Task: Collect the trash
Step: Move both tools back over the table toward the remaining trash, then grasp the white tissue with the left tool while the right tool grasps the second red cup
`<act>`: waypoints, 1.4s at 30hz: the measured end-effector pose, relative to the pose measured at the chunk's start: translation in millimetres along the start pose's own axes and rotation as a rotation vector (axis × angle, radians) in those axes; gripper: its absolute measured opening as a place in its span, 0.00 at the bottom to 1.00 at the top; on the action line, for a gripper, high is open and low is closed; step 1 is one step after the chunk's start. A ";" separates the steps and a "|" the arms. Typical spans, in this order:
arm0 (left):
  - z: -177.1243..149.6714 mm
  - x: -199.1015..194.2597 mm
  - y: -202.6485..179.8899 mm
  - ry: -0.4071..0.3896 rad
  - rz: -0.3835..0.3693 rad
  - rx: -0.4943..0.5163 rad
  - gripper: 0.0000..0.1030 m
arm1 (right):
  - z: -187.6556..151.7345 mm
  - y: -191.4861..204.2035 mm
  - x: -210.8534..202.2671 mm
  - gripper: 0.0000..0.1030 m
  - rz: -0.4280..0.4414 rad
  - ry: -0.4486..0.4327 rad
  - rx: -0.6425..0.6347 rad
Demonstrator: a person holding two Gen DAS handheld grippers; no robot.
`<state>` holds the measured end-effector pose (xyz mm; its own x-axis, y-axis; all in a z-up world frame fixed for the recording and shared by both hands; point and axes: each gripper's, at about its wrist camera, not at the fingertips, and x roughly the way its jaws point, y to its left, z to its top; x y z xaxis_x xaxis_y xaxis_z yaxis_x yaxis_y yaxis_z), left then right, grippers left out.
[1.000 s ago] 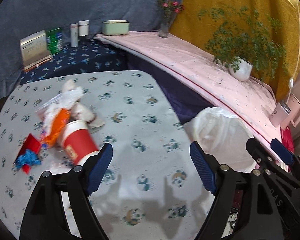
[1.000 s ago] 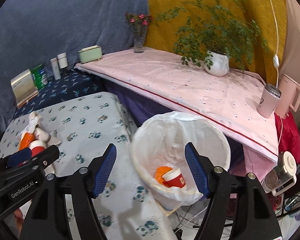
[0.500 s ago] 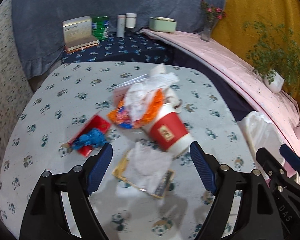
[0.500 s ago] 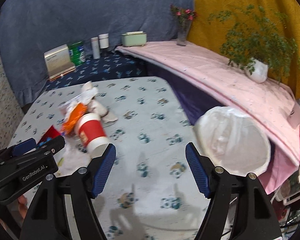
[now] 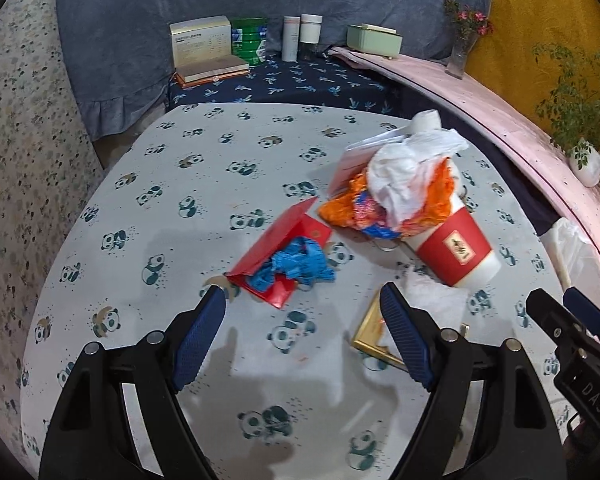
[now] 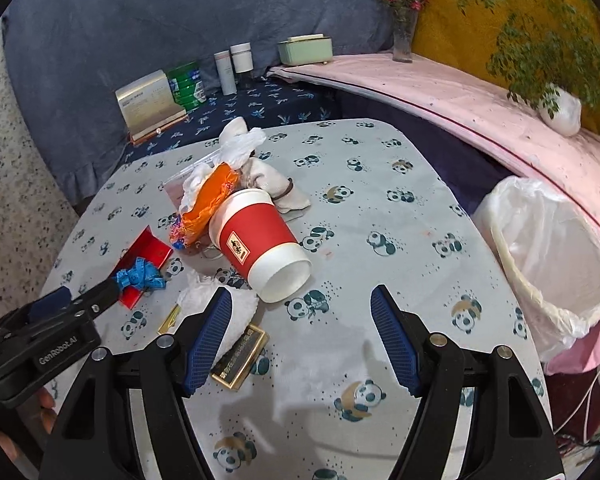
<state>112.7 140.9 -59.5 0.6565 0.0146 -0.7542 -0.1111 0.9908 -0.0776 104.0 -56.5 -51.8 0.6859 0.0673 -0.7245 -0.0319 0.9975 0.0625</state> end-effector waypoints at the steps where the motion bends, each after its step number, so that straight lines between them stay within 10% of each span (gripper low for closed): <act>1: 0.1 1.6 3.9 0.000 -0.002 0.002 0.73 | 0.9 1.5 2.7 0.67 -0.003 0.001 -0.012; 18: -12.0 23.6 -51.7 0.084 -0.183 0.035 0.82 | -2.8 -21.2 23.3 0.47 -0.076 0.062 -0.017; 32: -12.1 42.4 -62.6 0.154 -0.220 0.082 0.13 | -4.9 -18.5 25.0 0.47 -0.013 0.074 -0.011; 42: 5.9 25.3 -28.5 0.098 -0.203 0.013 0.11 | 1.7 14.6 44.6 0.29 0.083 0.076 -0.048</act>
<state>136.9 113.9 -72.5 0.5888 -0.1977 -0.7837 0.0258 0.9737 -0.2262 135.4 -38.9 -82.0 0.6228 0.1494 -0.7680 -0.1226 0.9881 0.0928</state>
